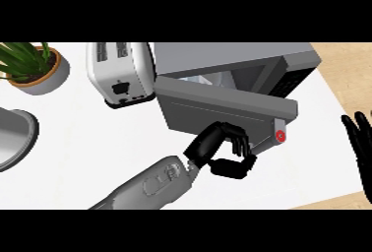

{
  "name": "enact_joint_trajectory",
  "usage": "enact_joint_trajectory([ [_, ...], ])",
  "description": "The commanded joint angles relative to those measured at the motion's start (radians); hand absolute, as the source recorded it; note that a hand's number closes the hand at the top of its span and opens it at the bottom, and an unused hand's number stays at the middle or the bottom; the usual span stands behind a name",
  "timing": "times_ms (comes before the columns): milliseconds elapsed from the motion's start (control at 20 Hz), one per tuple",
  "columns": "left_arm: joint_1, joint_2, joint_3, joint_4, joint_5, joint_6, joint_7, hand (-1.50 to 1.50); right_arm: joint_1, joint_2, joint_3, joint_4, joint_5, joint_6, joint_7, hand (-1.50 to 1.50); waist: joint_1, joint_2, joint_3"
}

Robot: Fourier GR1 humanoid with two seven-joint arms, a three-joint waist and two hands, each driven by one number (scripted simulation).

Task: Pick up the milk, place it into the microwave and close the microwave

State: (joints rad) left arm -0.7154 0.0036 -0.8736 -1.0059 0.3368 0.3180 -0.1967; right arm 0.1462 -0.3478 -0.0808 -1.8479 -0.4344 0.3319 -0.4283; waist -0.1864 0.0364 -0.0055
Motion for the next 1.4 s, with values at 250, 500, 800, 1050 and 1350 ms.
enact_joint_trajectory([
  [250, -0.176, -0.004, 0.051, 0.071, 0.15, 0.06, -0.062, 1.5, -0.055, -0.051, 0.001, -0.068, -0.055, 0.039, 0.057, -1.5, -0.107, 0.021, 0.001],
  [500, -0.266, -0.004, 0.077, 0.128, 0.207, 0.074, -0.069, 1.5, -0.072, -0.072, 0.002, -0.079, -0.103, 0.058, 0.093, -1.5, -0.136, 0.031, 0.004],
  [800, -0.329, -0.003, 0.081, 0.193, 0.253, 0.103, -0.08, 1.5, -0.107, -0.103, 0.0, -0.107, -0.139, 0.064, 0.137, -1.5, -0.175, 0.041, 0.003],
  [1050, -0.363, -0.003, 0.094, 0.222, 0.282, 0.124, -0.091, 1.5, -0.13, -0.128, -0.025, -0.102, -0.17, 0.075, 0.15, -1.5, -0.201, 0.051, 0.006],
  [1350, -0.375, -0.002, 0.088, 0.225, 0.307, 0.153, -0.099, 1.5, -0.152, -0.155, -0.044, -0.103, -0.2, 0.07, 0.181, -1.5, -0.211, 0.052, 0.006],
])
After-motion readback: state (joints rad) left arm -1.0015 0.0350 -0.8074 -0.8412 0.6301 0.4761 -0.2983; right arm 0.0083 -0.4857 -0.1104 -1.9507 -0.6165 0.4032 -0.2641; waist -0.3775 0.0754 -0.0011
